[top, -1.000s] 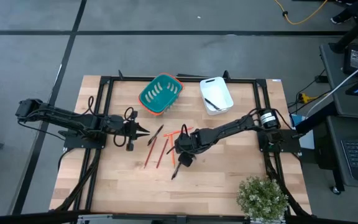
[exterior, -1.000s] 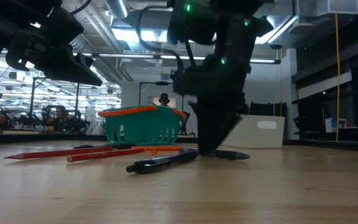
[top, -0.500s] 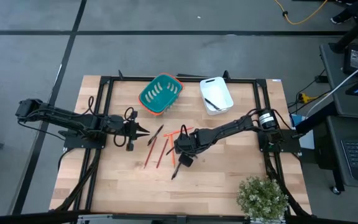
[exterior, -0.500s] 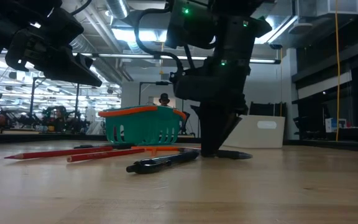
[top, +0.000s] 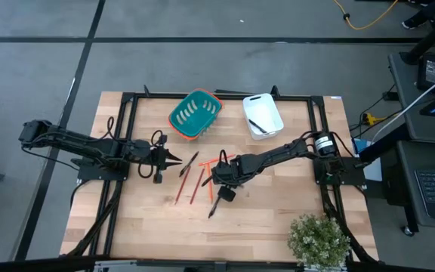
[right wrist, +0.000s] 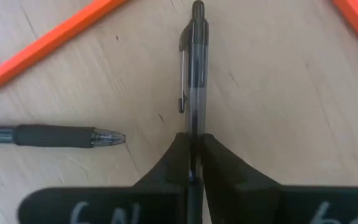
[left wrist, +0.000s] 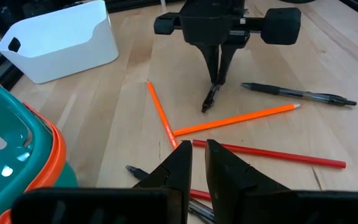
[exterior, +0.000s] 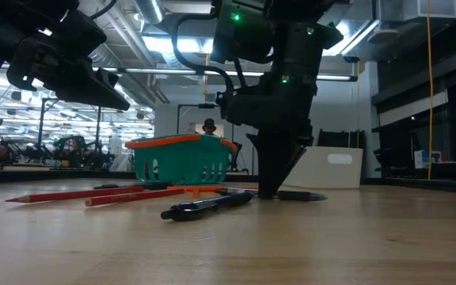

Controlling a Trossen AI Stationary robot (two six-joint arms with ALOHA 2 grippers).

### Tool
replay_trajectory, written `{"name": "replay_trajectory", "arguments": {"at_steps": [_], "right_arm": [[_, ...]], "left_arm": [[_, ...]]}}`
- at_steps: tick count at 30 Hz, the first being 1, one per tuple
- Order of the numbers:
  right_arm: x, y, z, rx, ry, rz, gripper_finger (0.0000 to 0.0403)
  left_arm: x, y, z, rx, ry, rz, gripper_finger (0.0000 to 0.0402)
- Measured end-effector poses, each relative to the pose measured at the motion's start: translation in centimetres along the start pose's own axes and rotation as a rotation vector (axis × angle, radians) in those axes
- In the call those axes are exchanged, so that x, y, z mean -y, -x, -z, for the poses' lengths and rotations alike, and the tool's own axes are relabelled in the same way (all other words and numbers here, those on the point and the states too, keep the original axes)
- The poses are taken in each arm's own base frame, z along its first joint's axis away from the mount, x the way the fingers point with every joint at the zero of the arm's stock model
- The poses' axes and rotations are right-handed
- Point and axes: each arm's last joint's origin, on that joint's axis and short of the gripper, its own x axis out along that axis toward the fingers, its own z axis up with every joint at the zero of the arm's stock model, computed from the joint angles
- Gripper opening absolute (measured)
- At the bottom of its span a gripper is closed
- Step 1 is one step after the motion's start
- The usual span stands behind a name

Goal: Sort pens & pencils
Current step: Put the black pen into the white bin

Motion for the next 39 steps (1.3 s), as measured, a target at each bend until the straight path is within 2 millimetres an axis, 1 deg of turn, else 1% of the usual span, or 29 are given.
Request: {"name": "replay_trajectory", "arguments": {"at_steps": [5,8,12,16,19,24,32,35,39], "right_arm": [[0.1,1.1,-0.1,0.023,0.014,-0.016,0.0025],[0.4,1.9,0.3,0.007,0.025,-0.016,0.0025],[0.4,3.7,0.0,0.057,0.036,-0.039,0.0025],[0.5,4.8,-0.1,0.088,0.039,-0.051,0.0025],[0.7,6.4,-0.2,0.13,0.043,-0.062,0.0025],[1.2,8.8,-0.3,0.227,0.042,-0.025,0.0025],[1.2,12.7,0.7,0.369,0.067,0.038,0.0025],[1.2,13.2,1.4,0.392,0.071,0.063,0.0025],[1.3,13.0,2.6,0.41,0.055,0.11,0.0025]], "left_arm": [[0.0,0.0,0.0,0.001,0.0,0.0,0.0041],[0.0,0.0,0.0,0.001,0.001,0.0,0.0041],[0.0,0.0,0.0,0.0,0.0,0.0,0.0041],[0.0,0.0,0.0,0.0,0.0,0.0,0.0041],[0.0,0.0,0.0,0.0,0.0,0.0,0.0041],[0.0,0.0,0.0,0.0,0.0,0.0,0.0041],[0.0,0.0,0.0,0.0,0.009,0.0,0.0041],[0.0,0.0,0.0,0.0,0.018,0.0,0.0041],[0.0,0.0,0.0,0.0,0.018,0.0,0.0041]]}}
